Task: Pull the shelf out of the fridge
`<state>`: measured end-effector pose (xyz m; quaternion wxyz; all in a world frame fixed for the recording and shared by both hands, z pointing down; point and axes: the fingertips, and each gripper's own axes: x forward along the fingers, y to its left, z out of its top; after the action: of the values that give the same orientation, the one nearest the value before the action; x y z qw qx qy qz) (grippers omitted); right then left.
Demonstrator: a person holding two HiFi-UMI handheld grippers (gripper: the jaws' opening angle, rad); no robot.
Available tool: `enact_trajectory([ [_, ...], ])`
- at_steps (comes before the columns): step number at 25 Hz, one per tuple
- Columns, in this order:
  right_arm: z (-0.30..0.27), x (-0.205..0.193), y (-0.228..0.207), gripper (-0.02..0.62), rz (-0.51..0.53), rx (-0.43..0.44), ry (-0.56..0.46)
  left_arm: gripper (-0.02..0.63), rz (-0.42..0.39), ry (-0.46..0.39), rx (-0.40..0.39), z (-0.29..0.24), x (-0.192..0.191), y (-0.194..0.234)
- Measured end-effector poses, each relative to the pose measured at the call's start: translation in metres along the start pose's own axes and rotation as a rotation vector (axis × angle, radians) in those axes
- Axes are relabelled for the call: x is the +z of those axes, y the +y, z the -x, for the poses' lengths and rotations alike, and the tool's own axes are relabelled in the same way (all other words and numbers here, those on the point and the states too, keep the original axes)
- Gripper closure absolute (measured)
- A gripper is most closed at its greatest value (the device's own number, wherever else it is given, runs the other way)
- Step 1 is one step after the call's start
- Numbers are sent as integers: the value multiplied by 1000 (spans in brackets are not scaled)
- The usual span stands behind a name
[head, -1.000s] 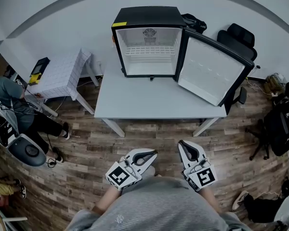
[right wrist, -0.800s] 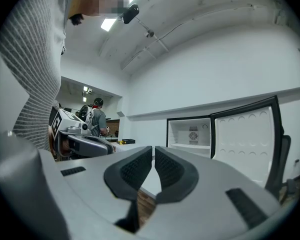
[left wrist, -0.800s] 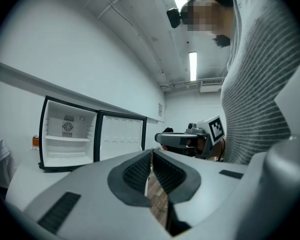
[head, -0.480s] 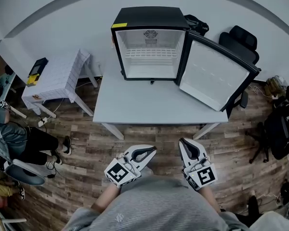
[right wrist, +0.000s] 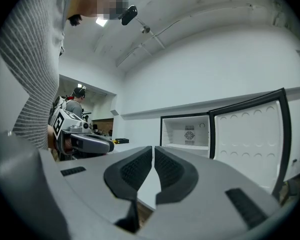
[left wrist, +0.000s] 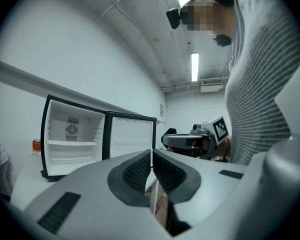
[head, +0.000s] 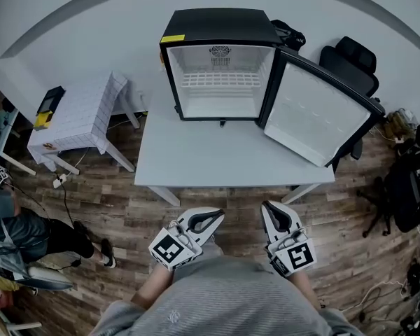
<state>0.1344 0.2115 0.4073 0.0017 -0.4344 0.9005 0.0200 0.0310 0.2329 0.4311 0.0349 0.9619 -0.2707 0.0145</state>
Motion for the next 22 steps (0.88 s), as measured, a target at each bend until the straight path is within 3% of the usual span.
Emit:
enact_trajectory([
  [10,-54,6,-18,583,0,15,-47,584,23,15,18,-5,-1,54],
  [22,-108,8,-41,583,-9,10,-30,584,28,8,22,-20,8,116],
])
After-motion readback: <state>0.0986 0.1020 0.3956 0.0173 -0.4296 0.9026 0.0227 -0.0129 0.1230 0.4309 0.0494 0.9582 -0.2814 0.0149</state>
